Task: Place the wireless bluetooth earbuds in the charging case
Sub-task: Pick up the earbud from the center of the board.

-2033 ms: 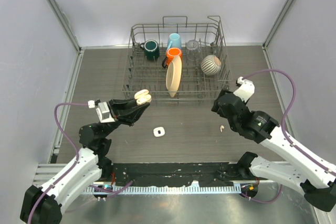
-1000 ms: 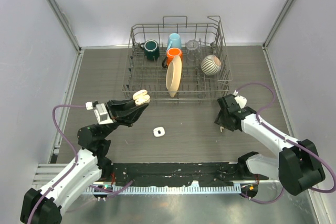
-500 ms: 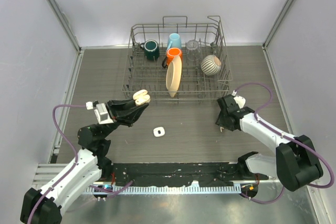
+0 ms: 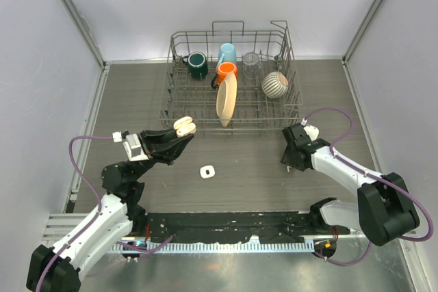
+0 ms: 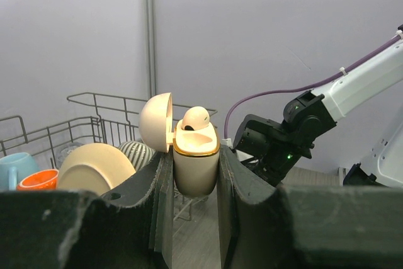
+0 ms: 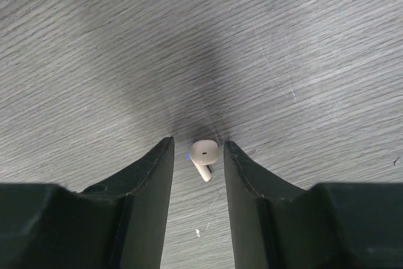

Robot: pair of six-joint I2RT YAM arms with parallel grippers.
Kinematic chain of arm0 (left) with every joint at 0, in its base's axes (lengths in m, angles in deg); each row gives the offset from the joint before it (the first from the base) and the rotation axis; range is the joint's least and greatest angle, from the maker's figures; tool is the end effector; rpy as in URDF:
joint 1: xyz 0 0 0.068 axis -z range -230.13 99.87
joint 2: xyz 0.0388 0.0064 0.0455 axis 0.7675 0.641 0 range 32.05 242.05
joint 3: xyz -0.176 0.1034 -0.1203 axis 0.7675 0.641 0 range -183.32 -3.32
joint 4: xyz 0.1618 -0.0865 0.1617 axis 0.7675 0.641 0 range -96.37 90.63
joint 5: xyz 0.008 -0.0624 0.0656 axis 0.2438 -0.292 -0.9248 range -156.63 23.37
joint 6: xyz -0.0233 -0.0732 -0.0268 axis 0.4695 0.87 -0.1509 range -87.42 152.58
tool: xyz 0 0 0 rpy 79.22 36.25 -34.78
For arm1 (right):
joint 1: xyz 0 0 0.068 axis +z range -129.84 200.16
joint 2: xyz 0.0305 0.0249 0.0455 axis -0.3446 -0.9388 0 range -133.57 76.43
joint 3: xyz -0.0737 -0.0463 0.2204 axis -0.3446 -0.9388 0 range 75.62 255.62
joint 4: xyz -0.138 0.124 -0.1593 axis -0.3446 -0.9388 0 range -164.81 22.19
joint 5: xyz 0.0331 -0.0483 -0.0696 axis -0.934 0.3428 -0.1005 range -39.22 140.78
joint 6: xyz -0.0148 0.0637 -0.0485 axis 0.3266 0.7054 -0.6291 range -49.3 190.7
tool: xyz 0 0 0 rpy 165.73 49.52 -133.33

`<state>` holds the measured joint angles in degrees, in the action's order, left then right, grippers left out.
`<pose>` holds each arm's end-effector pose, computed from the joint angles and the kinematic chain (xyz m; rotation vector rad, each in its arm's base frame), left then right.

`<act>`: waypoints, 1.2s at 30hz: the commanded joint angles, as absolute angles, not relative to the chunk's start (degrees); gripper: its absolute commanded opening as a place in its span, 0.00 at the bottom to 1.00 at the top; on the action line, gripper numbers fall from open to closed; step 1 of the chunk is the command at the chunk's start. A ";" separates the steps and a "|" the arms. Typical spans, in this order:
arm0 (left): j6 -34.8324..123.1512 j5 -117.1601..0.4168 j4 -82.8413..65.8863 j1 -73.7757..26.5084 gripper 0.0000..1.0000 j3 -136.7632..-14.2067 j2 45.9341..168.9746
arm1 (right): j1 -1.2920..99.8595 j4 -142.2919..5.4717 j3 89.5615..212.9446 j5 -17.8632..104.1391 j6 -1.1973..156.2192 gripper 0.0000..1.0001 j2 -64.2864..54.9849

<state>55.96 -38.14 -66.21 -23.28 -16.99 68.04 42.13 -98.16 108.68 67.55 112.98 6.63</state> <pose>0.1427 -0.1101 0.2990 0.5123 0.9246 -1.0253 0.2066 0.0613 0.1082 0.5453 2.5948 -0.0450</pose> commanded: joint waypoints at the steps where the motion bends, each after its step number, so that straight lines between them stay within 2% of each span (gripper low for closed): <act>1: 54.73 -39.04 -67.63 -23.50 0.00 -17.38 67.91 | 41.87 -96.64 108.75 68.18 112.36 0.43 6.56; 26: 54.73 -39.39 -67.02 -23.50 0.00 -17.29 67.91 | 41.87 -96.38 109.19 67.83 111.92 0.34 4.62; 32: 54.73 -39.56 -66.76 -23.42 0.00 -17.20 67.64 | 41.87 -96.55 109.19 67.48 112.00 0.28 5.06; 36: 54.73 -39.47 -66.84 -23.50 0.00 -17.20 67.47 | 41.87 -96.73 108.93 67.30 112.09 0.18 6.03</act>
